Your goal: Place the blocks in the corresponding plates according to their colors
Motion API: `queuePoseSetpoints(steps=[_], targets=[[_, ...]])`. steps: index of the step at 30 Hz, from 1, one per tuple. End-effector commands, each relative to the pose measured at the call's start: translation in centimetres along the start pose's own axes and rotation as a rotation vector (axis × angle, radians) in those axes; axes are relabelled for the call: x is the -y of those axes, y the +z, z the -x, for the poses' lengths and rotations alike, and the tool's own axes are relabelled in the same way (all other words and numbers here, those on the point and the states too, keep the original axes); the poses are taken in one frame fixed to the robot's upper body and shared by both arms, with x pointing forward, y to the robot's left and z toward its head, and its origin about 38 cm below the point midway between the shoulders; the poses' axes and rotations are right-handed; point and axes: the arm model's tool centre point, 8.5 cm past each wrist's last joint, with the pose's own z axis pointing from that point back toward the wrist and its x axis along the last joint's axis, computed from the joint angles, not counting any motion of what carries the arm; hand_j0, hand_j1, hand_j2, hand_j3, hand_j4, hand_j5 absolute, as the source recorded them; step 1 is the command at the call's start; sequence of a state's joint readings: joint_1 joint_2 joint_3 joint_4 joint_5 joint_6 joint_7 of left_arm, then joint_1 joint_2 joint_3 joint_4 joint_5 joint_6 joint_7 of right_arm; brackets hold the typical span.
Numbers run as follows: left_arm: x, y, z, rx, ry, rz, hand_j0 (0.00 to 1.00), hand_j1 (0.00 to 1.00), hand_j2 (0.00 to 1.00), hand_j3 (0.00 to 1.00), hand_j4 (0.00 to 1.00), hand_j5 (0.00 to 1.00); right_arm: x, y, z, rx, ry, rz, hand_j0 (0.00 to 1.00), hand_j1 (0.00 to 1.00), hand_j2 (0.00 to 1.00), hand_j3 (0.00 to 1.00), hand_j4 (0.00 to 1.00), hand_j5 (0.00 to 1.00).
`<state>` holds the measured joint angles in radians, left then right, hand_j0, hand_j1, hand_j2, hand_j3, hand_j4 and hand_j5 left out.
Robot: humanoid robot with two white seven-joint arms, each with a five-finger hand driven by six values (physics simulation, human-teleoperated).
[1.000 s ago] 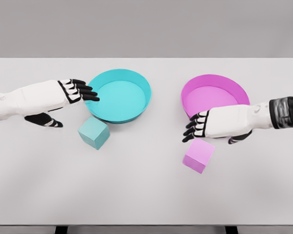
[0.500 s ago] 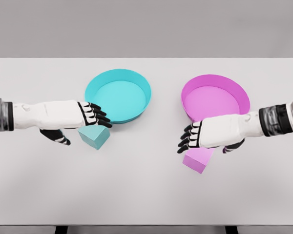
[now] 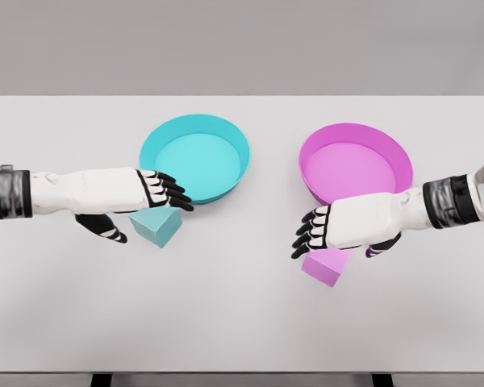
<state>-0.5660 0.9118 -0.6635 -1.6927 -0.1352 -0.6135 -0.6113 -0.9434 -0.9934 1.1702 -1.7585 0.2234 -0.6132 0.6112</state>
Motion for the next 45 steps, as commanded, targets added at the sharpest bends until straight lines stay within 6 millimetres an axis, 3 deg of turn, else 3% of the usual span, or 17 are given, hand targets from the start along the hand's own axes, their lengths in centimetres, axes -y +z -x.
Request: queuePoseSetpoints(steps=[1,8,30,41,45], targets=[[0.0,-0.1,0.0,0.005,0.014,-0.008,1.0,1.0,1.0,1.0,1.0,1.0,-0.1,0.2,0.2,-0.008,-0.005,-0.001,1.0,1.0,1.0,1.0,1.0,1.0],[1.6,0.0,2.4,-0.107,0.118,0.016,1.0,1.0,1.0,1.0,1.0,1.0,-0.2,0.2,0.2,-0.01,-0.007,-0.005,1.0,1.0,1.0,1.0,1.0,1.0],[2.6,-1.4,3.4,-0.117,0.153,0.014,0.95,0.95,0.95,0.95,0.95,0.95,-0.8,-1.8,-0.1,0.014,0.02,-0.042,1.0,1.0,1.0,1.0,1.0,1.0],[3.2,-1.9,3.7,-0.116,0.173,0.02,0.92,0.92,0.92,0.92,0.92,0.92,-1.2,-1.9,-0.1,0.012,0.022,-0.055,1.0,1.0,1.0,1.0,1.0,1.0],[3.3,-2.0,3.6,-0.114,0.175,0.02,0.89,0.89,0.89,0.89,0.89,0.89,-1.1,-1.5,0.2,-0.005,0.031,-0.059,0.85,0.85,0.85,0.85,0.85,0.85]])
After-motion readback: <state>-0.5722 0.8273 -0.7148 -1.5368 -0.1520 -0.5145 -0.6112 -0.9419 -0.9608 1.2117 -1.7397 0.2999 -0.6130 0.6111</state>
